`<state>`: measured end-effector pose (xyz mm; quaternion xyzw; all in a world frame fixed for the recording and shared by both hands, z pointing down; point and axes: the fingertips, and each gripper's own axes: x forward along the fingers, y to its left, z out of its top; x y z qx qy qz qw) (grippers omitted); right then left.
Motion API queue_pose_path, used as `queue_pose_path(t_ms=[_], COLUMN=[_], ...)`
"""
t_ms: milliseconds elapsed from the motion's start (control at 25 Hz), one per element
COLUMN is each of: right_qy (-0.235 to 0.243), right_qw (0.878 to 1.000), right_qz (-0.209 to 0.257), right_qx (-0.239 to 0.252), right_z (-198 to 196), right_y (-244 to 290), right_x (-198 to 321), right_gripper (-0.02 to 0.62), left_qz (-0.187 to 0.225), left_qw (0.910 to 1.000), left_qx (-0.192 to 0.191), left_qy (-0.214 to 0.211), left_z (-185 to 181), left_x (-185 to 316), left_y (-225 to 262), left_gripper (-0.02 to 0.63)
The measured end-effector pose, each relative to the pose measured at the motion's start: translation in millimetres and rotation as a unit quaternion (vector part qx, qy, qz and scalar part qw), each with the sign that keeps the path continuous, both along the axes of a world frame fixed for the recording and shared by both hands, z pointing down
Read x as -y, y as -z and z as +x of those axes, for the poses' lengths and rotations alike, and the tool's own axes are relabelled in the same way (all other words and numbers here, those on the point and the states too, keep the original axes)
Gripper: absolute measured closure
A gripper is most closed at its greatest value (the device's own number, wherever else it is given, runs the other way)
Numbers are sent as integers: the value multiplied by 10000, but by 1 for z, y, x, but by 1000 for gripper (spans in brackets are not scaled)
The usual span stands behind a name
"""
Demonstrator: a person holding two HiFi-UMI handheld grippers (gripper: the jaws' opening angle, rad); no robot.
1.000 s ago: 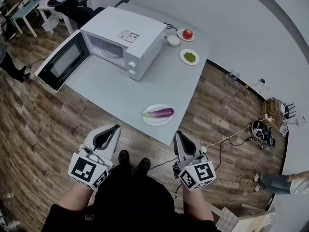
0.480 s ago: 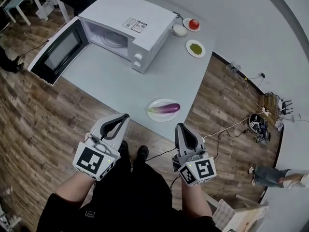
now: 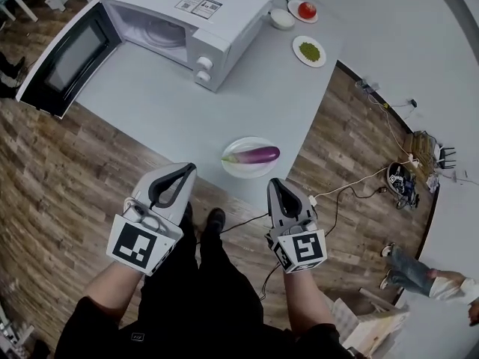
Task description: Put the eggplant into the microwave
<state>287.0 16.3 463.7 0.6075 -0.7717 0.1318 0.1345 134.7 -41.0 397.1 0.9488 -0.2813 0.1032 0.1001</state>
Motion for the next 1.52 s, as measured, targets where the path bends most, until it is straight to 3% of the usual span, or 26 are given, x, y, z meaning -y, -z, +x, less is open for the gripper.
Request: queue_pose_path(t_ms=[160,400,600,720,1080,1320,1520], right_qy=[114,498,767,945,1468,1906,1966], right_qw=[9996,9932,9894,9848,9675,9373,9288], right_qz=[-170,-353,-553,-669,-750,-701,-784], right_qx=[-205,-993,-1101,-1295,-1919,-2831,-3041], right_z=[2,-1,0,2,-4,-9,-9], right_y=[-25,-58,-85,-102,-130,-149,-158], right_x=[2,6,5,7,8,7,3], right_gripper=[578,577,564,524,494,489,489], left_qz=[-25,-129,-252,-344,-487,-492,-515], left_qw=[10000,9998,9995,9990,9980,9975,9973], left_qx=[71,93,119,147,182,271,282], left_qy=[60,119,154,230,346,430,450], left_z=[8,20,26,28,28,23,23], left_x=[5,12,12,14,13,19,18], left_y=[-18,-47,-68,-82,-100,-108,-109], left_gripper=[598,598,598,598,598,598,598])
